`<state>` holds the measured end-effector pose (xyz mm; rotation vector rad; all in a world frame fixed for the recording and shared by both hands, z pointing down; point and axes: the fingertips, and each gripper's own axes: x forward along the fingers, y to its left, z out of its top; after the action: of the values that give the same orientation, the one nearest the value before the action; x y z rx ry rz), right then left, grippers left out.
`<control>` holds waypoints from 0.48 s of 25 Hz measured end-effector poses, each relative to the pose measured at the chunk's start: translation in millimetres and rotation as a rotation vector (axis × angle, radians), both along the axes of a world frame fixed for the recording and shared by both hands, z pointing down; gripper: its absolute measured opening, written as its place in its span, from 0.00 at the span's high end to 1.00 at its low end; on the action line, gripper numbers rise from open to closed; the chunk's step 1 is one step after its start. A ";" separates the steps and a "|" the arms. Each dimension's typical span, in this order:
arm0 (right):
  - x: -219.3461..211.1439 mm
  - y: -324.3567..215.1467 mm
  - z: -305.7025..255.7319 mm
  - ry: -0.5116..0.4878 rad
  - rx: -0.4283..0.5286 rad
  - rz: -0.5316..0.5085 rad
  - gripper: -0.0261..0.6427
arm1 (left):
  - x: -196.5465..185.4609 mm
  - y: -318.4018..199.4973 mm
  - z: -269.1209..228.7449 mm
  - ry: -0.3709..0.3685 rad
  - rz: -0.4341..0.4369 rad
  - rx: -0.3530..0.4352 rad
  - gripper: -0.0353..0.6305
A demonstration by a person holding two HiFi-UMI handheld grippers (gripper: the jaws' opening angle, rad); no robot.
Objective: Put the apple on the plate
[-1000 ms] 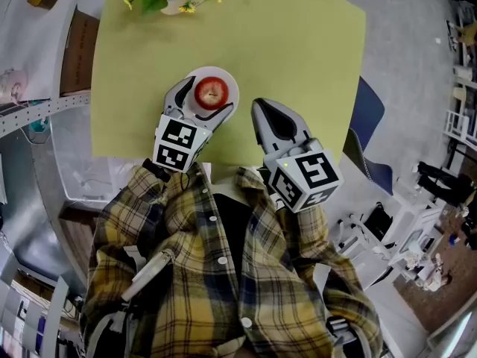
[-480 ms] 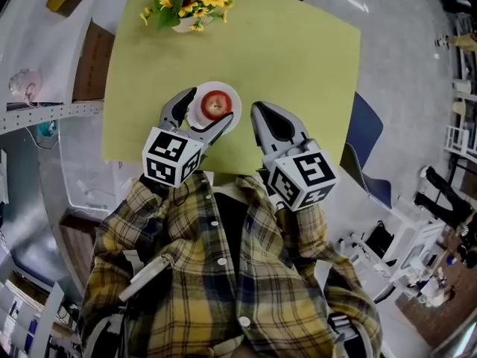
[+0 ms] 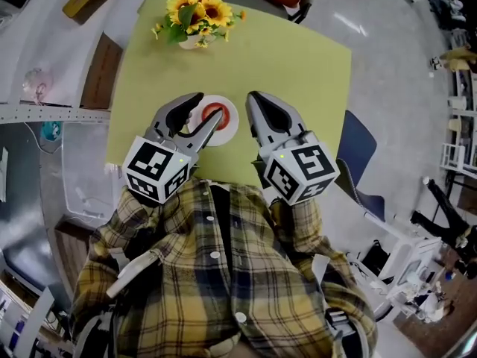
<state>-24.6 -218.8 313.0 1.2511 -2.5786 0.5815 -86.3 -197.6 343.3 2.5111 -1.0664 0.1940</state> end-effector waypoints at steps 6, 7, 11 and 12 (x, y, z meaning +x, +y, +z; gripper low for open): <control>-17.5 -2.1 -25.1 0.004 0.065 -0.043 0.97 | -9.7 -2.8 -43.1 -0.001 -0.053 0.103 0.88; -19.0 -0.5 -26.3 0.005 0.068 -0.047 0.97 | -10.0 -2.7 -47.0 -0.004 -0.054 0.115 0.92; -21.9 9.6 -27.2 -0.002 0.061 -0.050 0.97 | -11.0 0.1 -56.4 0.011 -0.054 0.135 0.93; -22.0 12.0 -26.3 -0.009 0.054 -0.048 0.97 | -11.5 0.9 -56.9 0.013 -0.054 0.134 0.93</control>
<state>-46.6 -206.8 286.8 1.2013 -2.6412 0.5124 -97.8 -196.8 286.4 2.5937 -1.1766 0.0939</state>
